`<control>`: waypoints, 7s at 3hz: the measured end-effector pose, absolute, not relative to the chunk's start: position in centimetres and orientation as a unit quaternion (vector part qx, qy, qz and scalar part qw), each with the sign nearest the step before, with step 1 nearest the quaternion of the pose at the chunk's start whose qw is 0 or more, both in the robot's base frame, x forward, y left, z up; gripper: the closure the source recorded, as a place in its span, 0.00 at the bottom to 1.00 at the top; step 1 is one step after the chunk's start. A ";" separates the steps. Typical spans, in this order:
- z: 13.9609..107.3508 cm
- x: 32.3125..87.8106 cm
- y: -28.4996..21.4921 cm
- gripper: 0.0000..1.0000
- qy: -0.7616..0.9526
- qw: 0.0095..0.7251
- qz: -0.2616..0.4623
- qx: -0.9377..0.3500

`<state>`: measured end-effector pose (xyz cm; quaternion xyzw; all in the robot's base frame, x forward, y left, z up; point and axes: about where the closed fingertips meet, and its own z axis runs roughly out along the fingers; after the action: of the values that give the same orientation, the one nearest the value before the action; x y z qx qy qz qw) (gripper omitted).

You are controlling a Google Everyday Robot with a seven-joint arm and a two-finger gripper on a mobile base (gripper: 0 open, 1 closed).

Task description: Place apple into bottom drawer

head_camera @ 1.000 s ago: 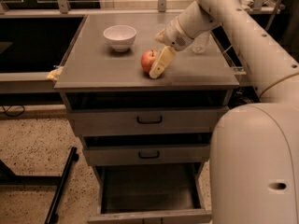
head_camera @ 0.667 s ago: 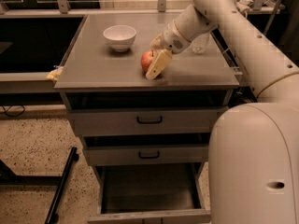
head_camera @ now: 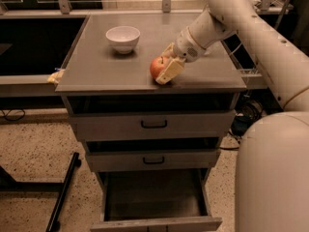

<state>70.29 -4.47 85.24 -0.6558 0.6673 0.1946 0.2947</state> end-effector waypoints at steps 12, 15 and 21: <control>42.4 56.5 -12.4 1.00 0.612 0.357 0.236 -0.666; 32.5 55.9 -13.6 1.00 0.594 0.357 0.250 -0.676; 15.4 58.1 -13.4 1.00 0.596 0.349 0.268 -0.672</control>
Offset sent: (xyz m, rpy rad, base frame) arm -0.1883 -0.1030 0.0602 0.0632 -0.1396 0.1046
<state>58.05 -13.38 15.40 -0.6716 0.5960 0.2678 0.3494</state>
